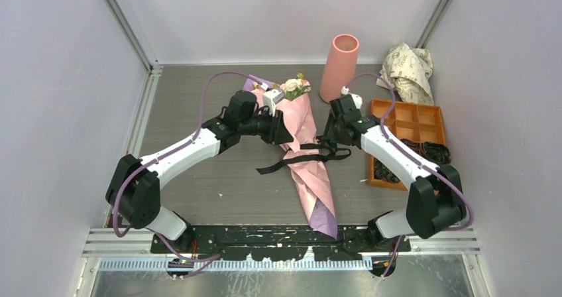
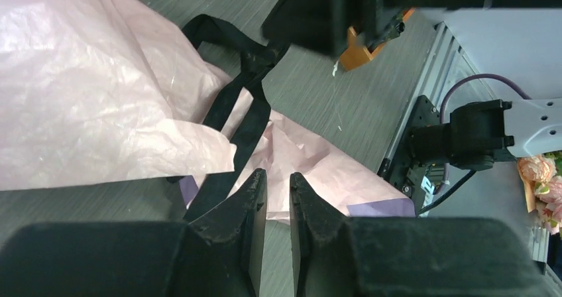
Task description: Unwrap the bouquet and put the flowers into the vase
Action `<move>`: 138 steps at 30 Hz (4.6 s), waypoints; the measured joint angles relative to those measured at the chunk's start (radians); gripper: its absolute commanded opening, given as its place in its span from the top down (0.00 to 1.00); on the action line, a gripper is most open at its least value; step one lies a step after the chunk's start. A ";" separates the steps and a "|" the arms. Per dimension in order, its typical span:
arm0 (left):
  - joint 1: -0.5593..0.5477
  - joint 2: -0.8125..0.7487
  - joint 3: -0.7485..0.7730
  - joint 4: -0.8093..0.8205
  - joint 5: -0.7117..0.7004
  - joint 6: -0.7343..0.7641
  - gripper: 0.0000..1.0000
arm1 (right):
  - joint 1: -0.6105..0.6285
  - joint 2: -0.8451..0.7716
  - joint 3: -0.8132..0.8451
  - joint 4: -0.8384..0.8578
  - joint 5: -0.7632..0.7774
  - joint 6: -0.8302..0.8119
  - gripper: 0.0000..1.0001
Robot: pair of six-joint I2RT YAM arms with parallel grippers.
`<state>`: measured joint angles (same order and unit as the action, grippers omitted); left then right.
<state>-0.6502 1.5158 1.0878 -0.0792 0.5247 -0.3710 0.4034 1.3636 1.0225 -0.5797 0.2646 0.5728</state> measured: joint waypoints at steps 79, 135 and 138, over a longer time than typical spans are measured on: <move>0.225 -0.151 -0.169 -0.229 -0.429 -0.026 0.89 | -0.166 -0.075 0.056 -0.103 0.219 0.056 0.84; -0.232 0.856 1.060 -0.891 -0.060 0.480 0.87 | -0.217 -0.567 -0.001 -0.161 0.160 0.112 0.36; -0.243 0.853 1.043 -0.868 -0.090 0.468 0.92 | -0.217 -0.566 -0.016 -0.158 0.140 0.112 0.37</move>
<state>-0.8928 2.3688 2.1304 -0.9470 0.4343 0.0967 0.1867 0.7971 1.0069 -0.7372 0.4046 0.6849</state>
